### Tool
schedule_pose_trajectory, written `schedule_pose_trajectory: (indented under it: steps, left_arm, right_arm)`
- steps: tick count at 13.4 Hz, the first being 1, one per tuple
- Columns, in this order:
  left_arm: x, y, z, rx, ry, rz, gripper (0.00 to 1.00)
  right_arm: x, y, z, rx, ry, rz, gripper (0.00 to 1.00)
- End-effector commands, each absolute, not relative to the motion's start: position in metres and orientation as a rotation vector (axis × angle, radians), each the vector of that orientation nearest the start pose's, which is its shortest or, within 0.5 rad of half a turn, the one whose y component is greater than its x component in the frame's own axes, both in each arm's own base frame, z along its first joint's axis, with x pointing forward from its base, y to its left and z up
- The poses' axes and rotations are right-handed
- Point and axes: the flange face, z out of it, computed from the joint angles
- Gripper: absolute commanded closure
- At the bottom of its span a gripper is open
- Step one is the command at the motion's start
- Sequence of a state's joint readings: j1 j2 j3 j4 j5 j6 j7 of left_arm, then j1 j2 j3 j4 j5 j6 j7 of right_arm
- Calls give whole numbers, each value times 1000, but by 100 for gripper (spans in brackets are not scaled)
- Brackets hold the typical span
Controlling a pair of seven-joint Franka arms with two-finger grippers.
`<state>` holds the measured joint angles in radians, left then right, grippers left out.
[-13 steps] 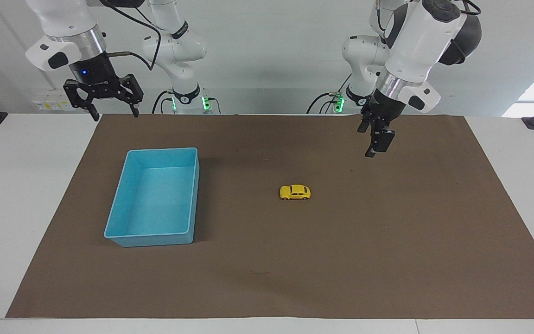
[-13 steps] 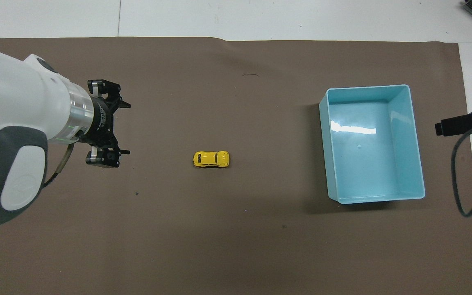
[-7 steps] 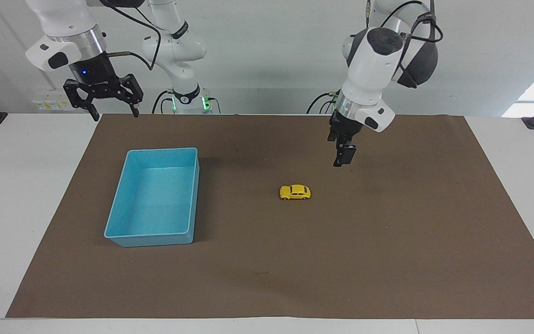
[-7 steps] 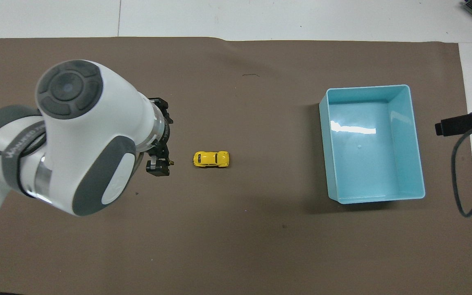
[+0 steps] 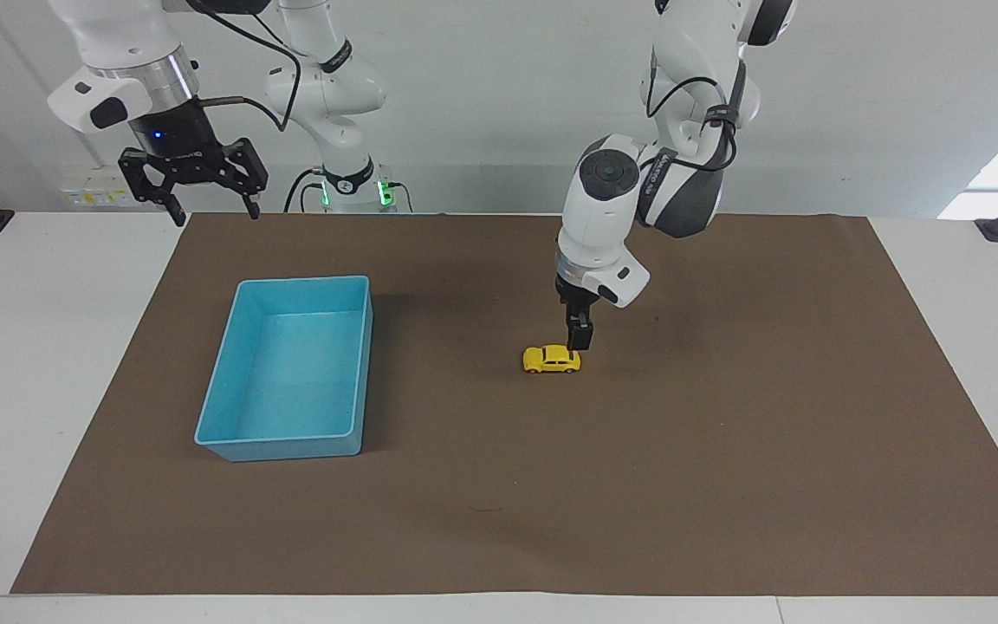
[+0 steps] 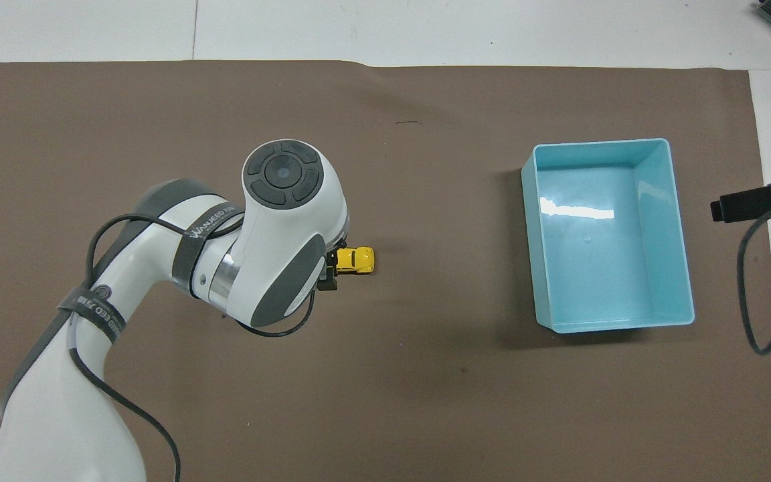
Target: Wind up and store yellow beetle car
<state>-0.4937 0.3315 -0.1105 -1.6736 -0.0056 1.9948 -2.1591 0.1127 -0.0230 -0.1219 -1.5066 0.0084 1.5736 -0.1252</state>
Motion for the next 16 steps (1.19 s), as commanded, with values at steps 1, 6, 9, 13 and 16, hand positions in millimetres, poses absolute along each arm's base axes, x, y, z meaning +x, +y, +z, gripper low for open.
schedule_pose_trajectory:
  steps: [1,6,9,13,16]
  left_arm:
    - [540,-377,391,-2228,-2237,14,0]
    - [538,-385,336,-2235,-2179,-38,0]
    - [535,-383,327,-2239,-2180,-37,0]
    - [536,-380,324,-2235,-2184,-36,0]
    - [538,-376,321,-2241,-2195,-39,2]
  right_arm:
    - [545,-6,670,-3136,-154,-140,0]
    - [545,-6,670,-3136,-154,-140,0]
    - [545,-6,670,-3136,-154,-140,0]
    - [545,-6,671,-3136,-156,-142,0]
    - [545,-6,670,-3136,-154,-140,0]
